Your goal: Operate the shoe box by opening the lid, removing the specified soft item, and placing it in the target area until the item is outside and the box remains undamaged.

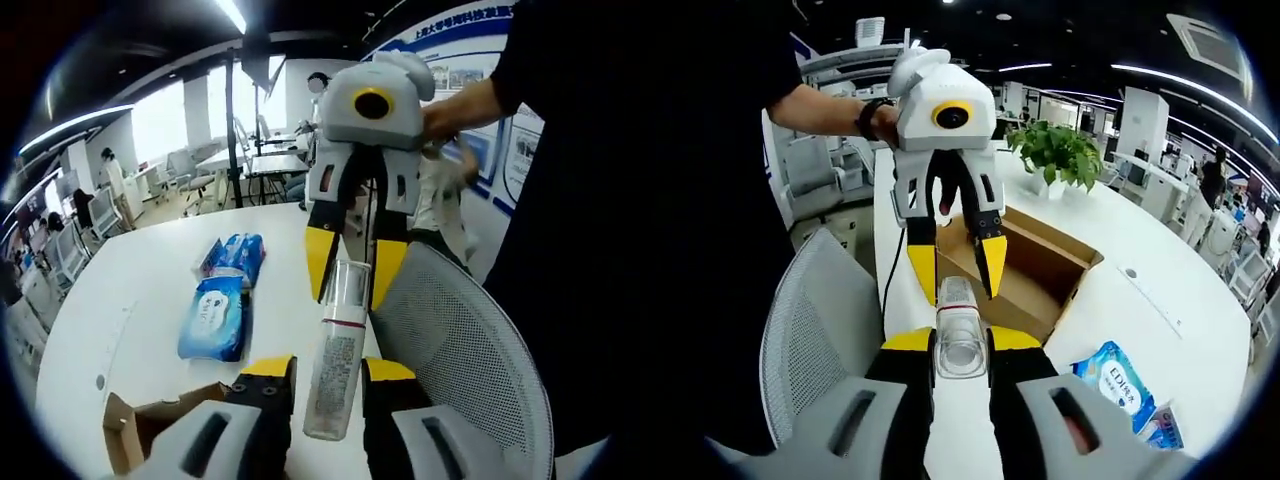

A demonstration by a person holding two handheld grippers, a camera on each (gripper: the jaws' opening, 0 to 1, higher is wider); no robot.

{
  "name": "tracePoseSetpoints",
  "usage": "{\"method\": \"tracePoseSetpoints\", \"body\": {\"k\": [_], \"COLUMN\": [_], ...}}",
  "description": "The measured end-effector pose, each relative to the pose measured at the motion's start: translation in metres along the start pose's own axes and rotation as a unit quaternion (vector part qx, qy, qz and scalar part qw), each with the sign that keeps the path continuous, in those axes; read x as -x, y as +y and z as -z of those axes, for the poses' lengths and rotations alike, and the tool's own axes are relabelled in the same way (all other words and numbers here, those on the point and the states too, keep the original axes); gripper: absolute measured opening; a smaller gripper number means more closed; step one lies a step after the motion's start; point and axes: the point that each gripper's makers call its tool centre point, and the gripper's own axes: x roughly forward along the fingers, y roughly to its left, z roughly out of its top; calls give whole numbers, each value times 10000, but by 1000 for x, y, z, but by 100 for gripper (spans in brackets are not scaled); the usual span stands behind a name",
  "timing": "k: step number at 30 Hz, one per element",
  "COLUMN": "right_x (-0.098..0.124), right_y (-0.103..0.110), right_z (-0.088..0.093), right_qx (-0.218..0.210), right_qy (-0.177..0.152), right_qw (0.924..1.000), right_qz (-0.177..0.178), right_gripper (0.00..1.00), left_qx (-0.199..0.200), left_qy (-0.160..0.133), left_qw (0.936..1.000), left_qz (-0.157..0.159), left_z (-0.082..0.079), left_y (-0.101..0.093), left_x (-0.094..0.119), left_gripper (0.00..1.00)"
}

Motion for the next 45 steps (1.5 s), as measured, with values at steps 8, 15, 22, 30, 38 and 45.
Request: {"method": "tracePoseSetpoints", "body": {"k": [8, 15, 22, 30, 38, 45], "right_x": [3, 5, 7, 16, 29, 37], "right_y": [-5, -7, -11, -35, -77, -116], "right_z": [8, 15, 26, 41, 49, 62], "right_qx": [-71, -153, -228, -286, -87, 175], "right_qy": [130, 175, 304, 613, 958, 1399], "right_qw": [9998, 9996, 9991, 9974, 9947, 9894], "right_qz": [97, 145, 180, 258, 366, 350], "right_gripper": [17, 17, 17, 17, 17, 17], "left_qx": [613, 1488, 2175, 2614, 2848, 3003], "left_qy": [-369, -921, -1216, -1449, -1561, -1596], "left_qw": [9969, 9802, 9595, 9424, 9298, 9204], "left_qz": [-329, -928, -1315, -1502, -1732, -1929], "left_z": [8, 25, 47, 55, 61, 69], "left_y": [7, 20, 24, 22, 25, 26], "left_x": [13, 36, 47, 51, 52, 58], "left_gripper": [30, 30, 30, 30, 30, 30]}}
